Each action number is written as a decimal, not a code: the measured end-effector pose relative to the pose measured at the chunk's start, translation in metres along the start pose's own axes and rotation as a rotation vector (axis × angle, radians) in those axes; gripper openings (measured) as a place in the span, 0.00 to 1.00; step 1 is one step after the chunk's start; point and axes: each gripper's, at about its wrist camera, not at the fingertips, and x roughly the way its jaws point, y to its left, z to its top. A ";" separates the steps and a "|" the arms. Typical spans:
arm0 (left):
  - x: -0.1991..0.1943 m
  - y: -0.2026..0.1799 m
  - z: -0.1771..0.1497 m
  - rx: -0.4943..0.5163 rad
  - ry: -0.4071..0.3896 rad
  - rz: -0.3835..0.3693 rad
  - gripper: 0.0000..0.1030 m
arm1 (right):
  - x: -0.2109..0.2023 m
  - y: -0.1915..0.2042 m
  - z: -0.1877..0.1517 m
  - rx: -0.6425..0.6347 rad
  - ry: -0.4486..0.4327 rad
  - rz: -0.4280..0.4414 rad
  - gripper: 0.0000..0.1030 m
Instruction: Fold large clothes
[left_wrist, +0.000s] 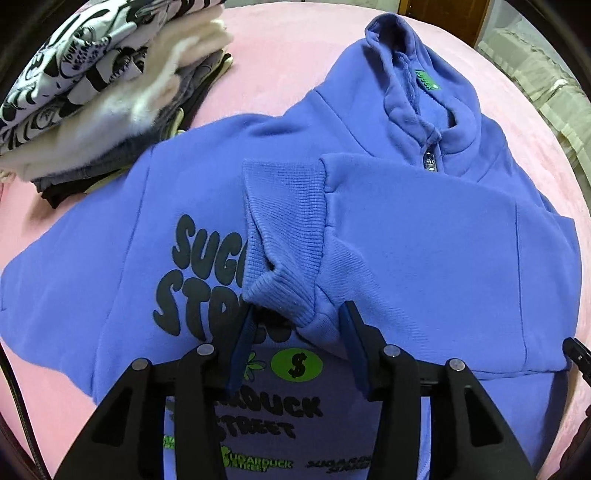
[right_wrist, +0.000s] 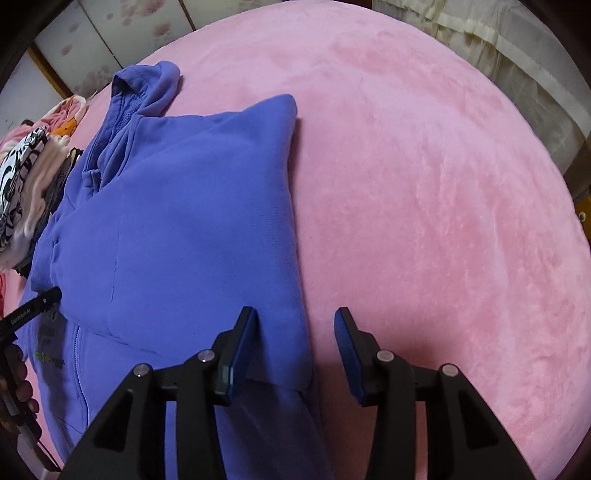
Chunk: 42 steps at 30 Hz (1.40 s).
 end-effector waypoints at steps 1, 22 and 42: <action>-0.004 0.001 0.000 -0.004 -0.006 0.001 0.44 | -0.005 0.003 0.000 -0.014 -0.004 -0.021 0.42; -0.005 -0.048 0.011 -0.052 -0.047 -0.122 0.44 | -0.005 0.129 0.022 -0.235 -0.129 0.184 0.44; -0.059 -0.035 -0.007 -0.092 0.015 -0.094 0.44 | -0.031 0.039 0.003 -0.109 0.001 0.066 0.22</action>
